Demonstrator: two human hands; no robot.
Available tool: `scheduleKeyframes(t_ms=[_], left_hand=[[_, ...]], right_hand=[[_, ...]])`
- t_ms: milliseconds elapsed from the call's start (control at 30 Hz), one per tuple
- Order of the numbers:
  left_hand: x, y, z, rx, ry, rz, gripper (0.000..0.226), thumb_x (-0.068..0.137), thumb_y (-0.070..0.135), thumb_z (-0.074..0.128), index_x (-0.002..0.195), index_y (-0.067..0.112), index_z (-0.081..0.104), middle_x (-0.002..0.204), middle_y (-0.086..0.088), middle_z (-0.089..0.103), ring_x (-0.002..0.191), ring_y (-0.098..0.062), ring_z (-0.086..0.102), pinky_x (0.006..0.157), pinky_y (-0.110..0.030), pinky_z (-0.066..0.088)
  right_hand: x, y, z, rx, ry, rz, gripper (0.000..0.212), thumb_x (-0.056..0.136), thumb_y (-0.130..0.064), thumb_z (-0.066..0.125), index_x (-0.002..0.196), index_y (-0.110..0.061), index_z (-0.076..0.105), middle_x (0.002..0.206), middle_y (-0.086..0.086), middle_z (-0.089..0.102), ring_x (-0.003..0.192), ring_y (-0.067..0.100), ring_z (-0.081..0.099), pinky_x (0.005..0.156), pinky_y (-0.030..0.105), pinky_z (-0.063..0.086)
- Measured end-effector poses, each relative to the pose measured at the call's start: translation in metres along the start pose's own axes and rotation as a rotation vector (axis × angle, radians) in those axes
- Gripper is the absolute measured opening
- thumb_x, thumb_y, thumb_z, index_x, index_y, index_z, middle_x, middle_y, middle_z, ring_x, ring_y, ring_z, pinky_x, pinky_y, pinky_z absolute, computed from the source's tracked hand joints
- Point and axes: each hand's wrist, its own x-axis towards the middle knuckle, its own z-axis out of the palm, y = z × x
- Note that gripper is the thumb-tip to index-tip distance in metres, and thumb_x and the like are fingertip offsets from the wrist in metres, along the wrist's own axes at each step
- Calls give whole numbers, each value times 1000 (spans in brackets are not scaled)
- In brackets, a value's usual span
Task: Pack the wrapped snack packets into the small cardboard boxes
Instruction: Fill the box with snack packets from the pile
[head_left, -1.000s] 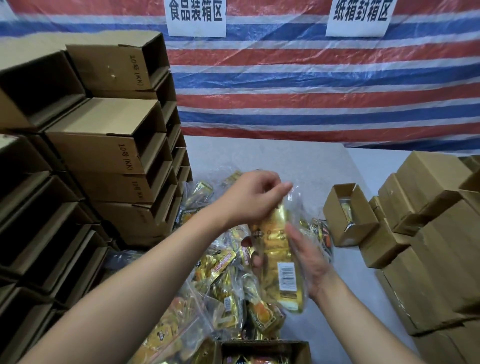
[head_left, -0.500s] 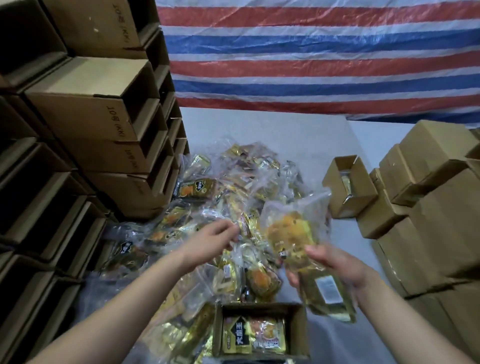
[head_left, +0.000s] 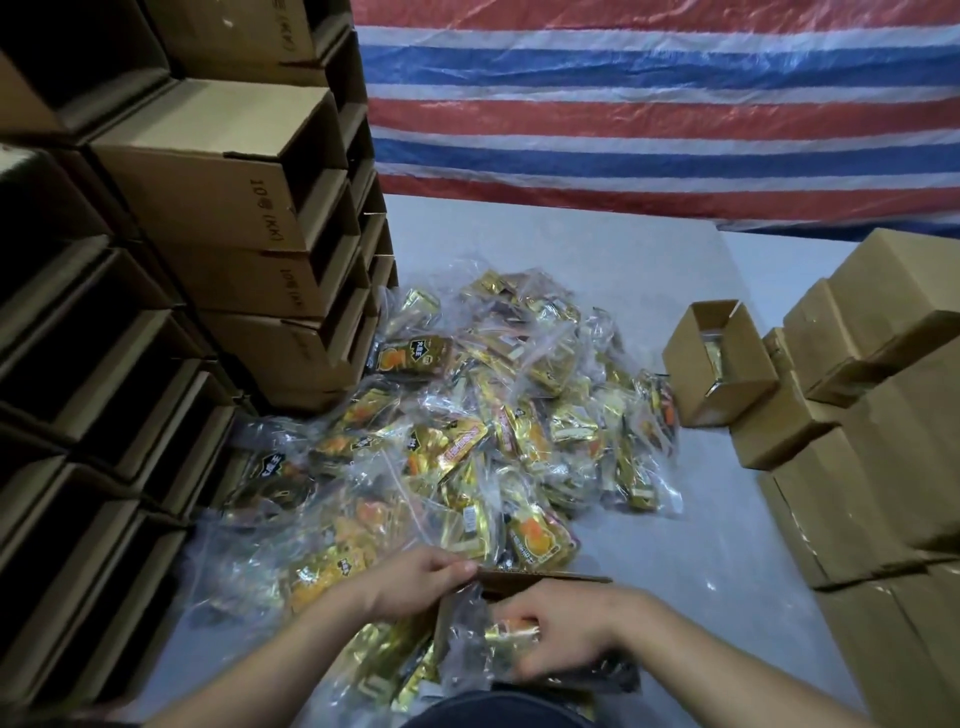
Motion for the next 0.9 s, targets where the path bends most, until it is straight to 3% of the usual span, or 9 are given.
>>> scheduleKeyframes(t_ms=[267, 367, 467, 567, 600, 667, 733, 833, 900], left_hand=[[6, -8, 16, -73, 162, 63, 35, 102, 48, 43, 92, 29, 71, 53, 17, 52, 48, 3, 44, 52, -12, 36], [6, -11, 18, -86, 185, 76, 32, 100, 50, 45, 87, 36, 70, 54, 17, 54, 48, 2, 45, 50, -12, 37], [6, -13, 20, -60, 187, 56, 28, 98, 56, 45, 90, 44, 69, 67, 10, 61, 54, 0, 49, 54, -13, 40], [6, -13, 21, -61, 197, 49, 28, 97, 59, 43, 89, 47, 68, 66, 8, 58, 53, -2, 48, 52, -13, 37], [6, -12, 21, -64, 205, 50, 29, 97, 59, 43, 88, 47, 68, 62, 9, 55, 51, 0, 46, 51, -12, 36], [6, -11, 21, -60, 225, 52, 29, 98, 57, 43, 86, 46, 68, 55, 12, 51, 48, 2, 44, 49, -12, 35], [6, -11, 22, -56, 231, 47, 28, 99, 54, 43, 89, 44, 67, 54, 11, 49, 48, 1, 43, 49, -12, 34], [5, -11, 23, -83, 230, 50, 29, 101, 50, 44, 92, 39, 69, 58, 8, 46, 52, -2, 42, 51, -17, 34], [4, -10, 23, -88, 234, 42, 29, 101, 49, 45, 93, 37, 69, 58, 8, 47, 51, -2, 42, 49, -16, 33]], right_hand=[[47, 21, 49, -245, 171, 176, 73, 91, -53, 59, 152, -28, 27, 138, 11, 46, 128, 35, 48, 106, 47, 40], [38, 23, 45, 4, 165, 139, 85, 87, -44, 68, 156, -27, 22, 152, 4, 40, 137, 23, 42, 111, 28, 34], [11, 23, 27, 258, 168, 123, 80, 80, -44, 76, 150, -28, 39, 143, -13, 48, 115, 3, 55, 89, 6, 40], [-4, 17, 22, 211, 245, 112, 26, 89, -49, 64, 107, -31, 70, 102, -9, 67, 89, 11, 62, 81, 28, 50], [-3, 12, 24, 202, 202, 126, 28, 93, -52, 56, 100, -29, 70, 97, -7, 67, 86, 12, 61, 80, 33, 50], [9, 3, 32, 179, 21, 233, 51, 97, -62, 37, 120, -27, 66, 124, -1, 64, 109, 16, 58, 94, 35, 44], [28, -2, 40, 201, -123, 330, 68, 96, -68, 27, 146, -25, 46, 156, 2, 39, 141, 23, 38, 115, 41, 29], [35, -7, 38, 279, -116, 346, 73, 97, -69, 23, 149, -22, 43, 159, 4, 34, 145, 23, 33, 119, 41, 23], [25, -6, 32, 285, -69, 323, 62, 99, -65, 27, 134, -24, 57, 148, 6, 49, 132, 23, 48, 111, 38, 35]])
